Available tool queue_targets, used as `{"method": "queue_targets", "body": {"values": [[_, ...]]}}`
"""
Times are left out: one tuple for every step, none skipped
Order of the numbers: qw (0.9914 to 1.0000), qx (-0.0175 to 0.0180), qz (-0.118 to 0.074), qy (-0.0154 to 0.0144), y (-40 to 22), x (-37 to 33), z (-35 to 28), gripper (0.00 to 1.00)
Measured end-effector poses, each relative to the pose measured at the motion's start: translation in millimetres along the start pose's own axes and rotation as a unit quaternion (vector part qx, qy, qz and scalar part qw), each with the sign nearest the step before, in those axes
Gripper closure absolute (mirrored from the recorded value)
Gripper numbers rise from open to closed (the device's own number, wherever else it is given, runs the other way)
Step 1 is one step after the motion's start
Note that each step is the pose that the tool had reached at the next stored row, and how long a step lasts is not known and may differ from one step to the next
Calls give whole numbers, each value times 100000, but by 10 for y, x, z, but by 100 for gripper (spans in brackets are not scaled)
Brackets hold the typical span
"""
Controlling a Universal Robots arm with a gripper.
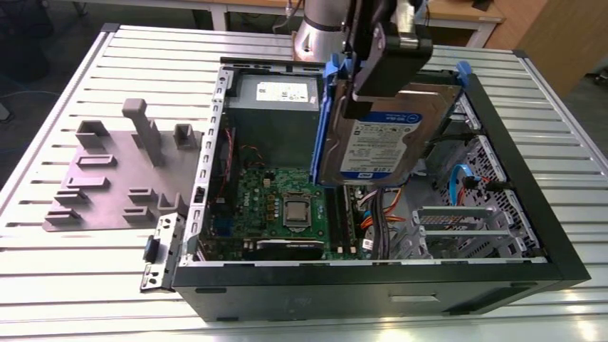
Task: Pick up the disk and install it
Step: 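Pick up the disk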
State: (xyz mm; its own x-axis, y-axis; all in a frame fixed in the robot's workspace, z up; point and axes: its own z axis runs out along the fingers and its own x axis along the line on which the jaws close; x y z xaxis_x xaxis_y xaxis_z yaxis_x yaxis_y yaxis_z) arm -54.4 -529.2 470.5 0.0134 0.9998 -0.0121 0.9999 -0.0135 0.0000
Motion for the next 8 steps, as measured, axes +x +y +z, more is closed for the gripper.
{"method": "queue_targets", "body": {"values": [[100000,0,7,-10,29,-2,2,64],[100000,-3,5,-12,60,-3,4,64],[100000,-3,0,-17,85,-4,6,64],[100000,4,0,-39,103,-6,7,64],[100000,7,0,-58,112,-10,8,64],[100000,3,11,-83,116,-16,9,64],[100000,1,28,-100,119,-24,10,64],[100000,-1,41,-112,120,-35,11,64]]}}
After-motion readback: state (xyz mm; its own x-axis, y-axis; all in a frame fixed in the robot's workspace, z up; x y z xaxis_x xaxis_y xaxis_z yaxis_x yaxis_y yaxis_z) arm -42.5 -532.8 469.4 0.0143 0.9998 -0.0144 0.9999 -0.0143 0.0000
